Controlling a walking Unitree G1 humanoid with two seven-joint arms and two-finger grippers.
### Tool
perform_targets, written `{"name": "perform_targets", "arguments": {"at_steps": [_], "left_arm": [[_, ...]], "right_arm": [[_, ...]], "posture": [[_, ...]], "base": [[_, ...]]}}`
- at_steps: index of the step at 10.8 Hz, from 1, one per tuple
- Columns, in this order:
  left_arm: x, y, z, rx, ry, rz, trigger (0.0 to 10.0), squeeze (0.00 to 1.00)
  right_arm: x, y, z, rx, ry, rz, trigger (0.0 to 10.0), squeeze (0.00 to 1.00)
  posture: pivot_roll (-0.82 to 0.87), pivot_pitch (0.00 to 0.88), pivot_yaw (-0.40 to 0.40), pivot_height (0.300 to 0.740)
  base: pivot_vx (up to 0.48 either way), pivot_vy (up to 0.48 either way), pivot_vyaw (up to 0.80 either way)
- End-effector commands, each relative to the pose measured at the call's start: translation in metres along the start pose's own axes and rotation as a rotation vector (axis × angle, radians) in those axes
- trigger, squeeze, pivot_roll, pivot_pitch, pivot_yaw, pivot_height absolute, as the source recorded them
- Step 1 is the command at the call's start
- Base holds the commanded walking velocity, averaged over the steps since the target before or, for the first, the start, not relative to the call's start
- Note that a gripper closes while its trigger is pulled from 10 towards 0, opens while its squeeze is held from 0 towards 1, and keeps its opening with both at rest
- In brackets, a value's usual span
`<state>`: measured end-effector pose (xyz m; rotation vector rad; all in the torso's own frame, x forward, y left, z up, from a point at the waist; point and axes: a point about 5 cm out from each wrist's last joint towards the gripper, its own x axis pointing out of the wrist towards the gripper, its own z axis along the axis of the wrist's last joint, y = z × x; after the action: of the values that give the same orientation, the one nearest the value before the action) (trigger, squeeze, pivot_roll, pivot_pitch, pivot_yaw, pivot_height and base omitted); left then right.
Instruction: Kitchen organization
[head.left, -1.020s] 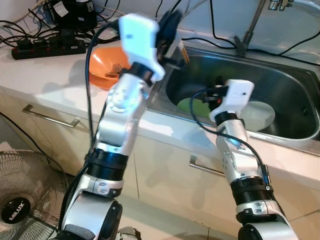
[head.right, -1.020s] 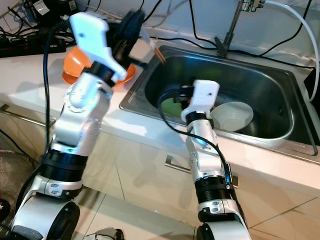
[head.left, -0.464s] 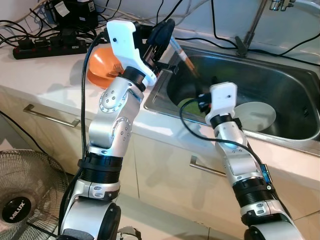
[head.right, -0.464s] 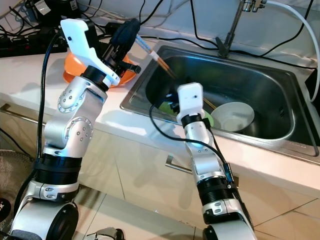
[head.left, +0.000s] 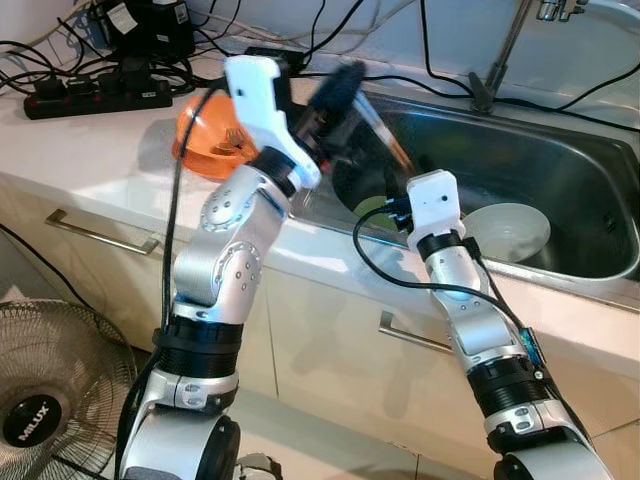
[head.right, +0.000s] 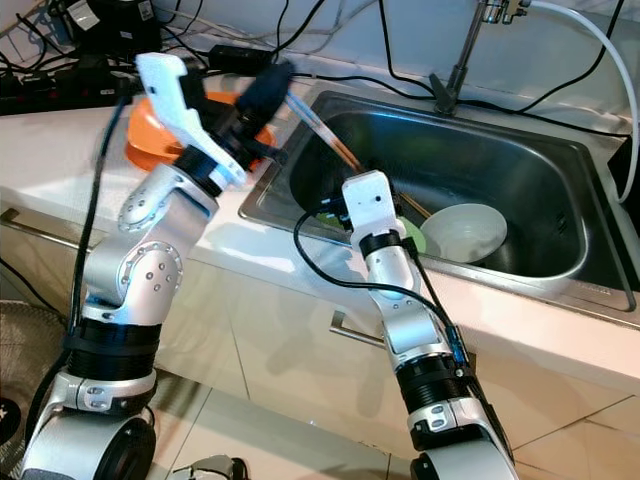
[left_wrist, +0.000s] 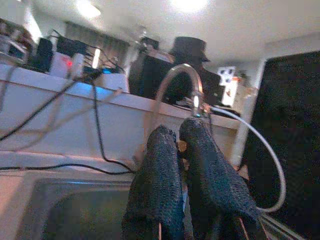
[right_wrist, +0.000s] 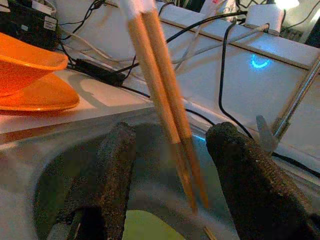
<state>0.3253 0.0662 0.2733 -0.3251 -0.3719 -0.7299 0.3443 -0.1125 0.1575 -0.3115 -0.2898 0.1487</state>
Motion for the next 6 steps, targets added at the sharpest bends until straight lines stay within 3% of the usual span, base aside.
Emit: {"name": "perform_targets", "arguments": {"at_steps": [1, 5, 6], "left_arm": [[-0.0012, -0.0051, -0.0012, -0.01, 0.012, -0.034, 10.0, 0.0], [-0.0042, -0.0067, -0.0041, 0.002, 0.042, -0.05, 10.0, 0.0], [-0.0047, -0.0067, -0.0044, 0.01, 0.045, -0.049, 10.0, 0.0]], "right_arm": [[-0.0016, -0.0007, -0.0032, -0.007, 0.006, -0.006, 10.0, 0.0], [0.0, -0.0011, -0.0034, -0.004, 0.009, -0.023, 10.0, 0.0], [-0.0002, -0.0008, -0.0032, -0.003, 0.005, -0.019, 0.0, 0.0]], "posture": [[0.06, 0.031, -0.009, 0.74], [0.07, 0.015, -0.012, 0.74], [0.07, 0.013, -0.013, 0.74]], "base": [[0.0, 0.0, 0.0], [0.0, 0.0, 0.0], [0.0, 0.0, 0.0]]}}
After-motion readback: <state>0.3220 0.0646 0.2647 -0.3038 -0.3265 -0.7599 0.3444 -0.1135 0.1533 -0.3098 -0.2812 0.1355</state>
